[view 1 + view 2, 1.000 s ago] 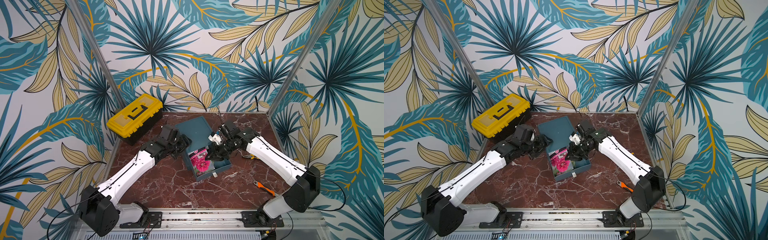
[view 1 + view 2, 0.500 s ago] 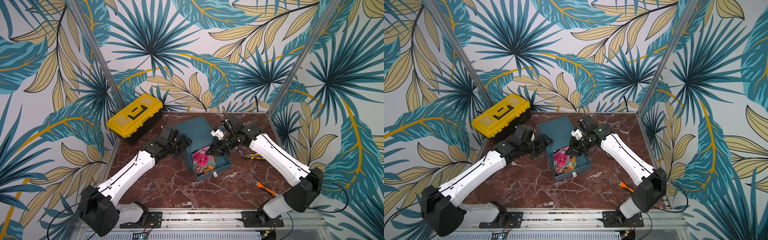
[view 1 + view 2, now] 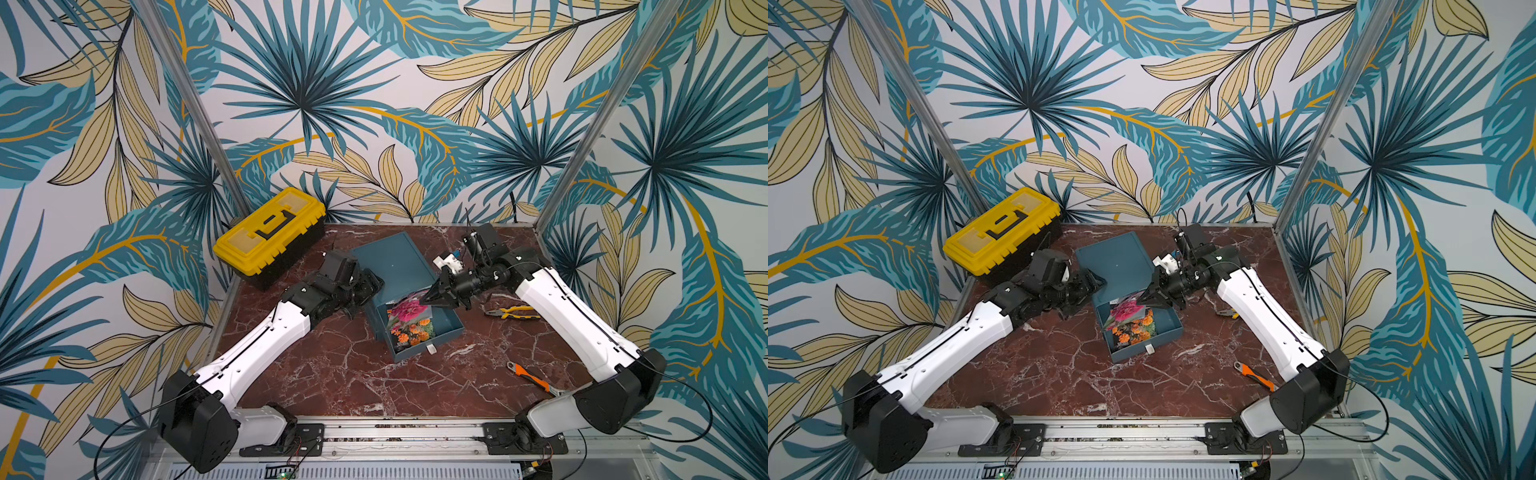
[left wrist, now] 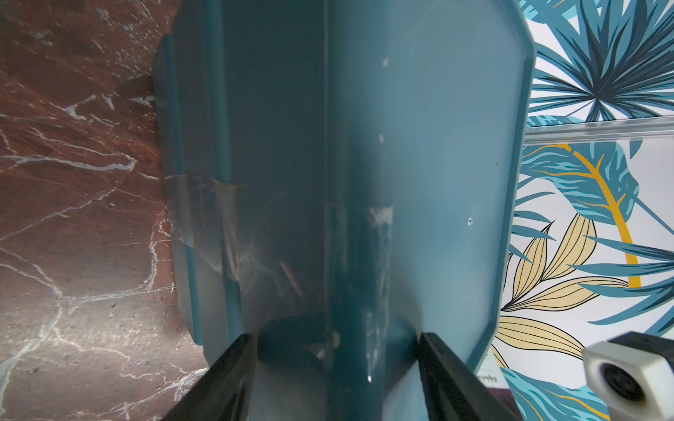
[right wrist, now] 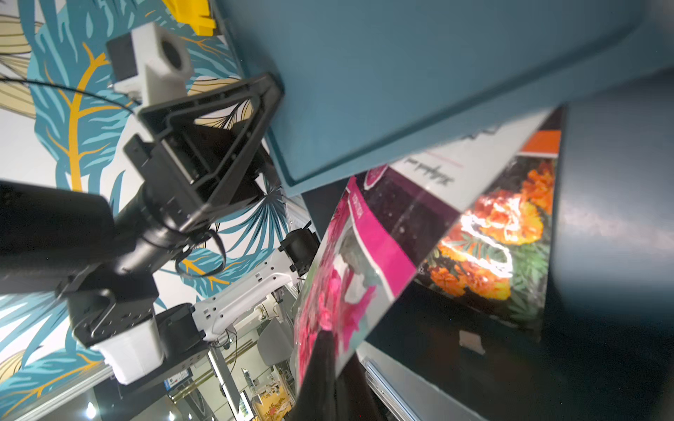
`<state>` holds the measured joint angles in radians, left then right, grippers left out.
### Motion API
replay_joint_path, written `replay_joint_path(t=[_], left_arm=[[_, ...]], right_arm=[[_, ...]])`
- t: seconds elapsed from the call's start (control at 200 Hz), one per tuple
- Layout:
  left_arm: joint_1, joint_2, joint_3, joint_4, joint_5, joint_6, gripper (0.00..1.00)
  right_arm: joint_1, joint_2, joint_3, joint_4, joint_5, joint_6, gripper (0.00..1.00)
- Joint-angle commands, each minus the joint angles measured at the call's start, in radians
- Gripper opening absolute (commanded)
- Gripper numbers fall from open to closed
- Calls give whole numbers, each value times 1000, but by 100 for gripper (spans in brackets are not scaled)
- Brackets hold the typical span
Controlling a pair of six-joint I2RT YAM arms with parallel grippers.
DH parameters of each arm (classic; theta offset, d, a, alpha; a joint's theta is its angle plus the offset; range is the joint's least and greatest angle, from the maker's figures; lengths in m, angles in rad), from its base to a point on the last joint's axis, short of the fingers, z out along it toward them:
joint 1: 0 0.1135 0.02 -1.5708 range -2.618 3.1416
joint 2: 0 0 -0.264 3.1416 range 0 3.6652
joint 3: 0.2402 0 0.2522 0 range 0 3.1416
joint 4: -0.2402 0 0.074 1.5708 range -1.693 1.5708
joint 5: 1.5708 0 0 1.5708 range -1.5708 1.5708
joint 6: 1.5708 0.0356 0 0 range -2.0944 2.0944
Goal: Take the seed bags out of the drawer
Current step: Pick up the seed packet from the drawer, then place the seed packet at the center of the board.
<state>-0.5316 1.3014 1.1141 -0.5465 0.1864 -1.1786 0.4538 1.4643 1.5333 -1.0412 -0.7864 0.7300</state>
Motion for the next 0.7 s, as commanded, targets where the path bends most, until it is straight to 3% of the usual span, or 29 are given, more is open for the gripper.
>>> replay_joint_path(t=[0.0,0.326,0.511,0.601,0.696], left_arm=[[-10,1,-24,22,5,0,74],[-10,19,-11,20,15,3,74],[-10,26,-7,17,26,6,74],[-10,30,-4,22,36,7,74],[-10,36,2,23,42,10,74]], right_arm=[[-20,-47,15,-104,-56,-114,0],[-158,-150,82,-187,-119,-322,0],[-239,-153,152,-180,-53,-443,0],[-304,-151,141,-129,-12,-487,0],[-392,-154,82,28,-34,-448,0]])
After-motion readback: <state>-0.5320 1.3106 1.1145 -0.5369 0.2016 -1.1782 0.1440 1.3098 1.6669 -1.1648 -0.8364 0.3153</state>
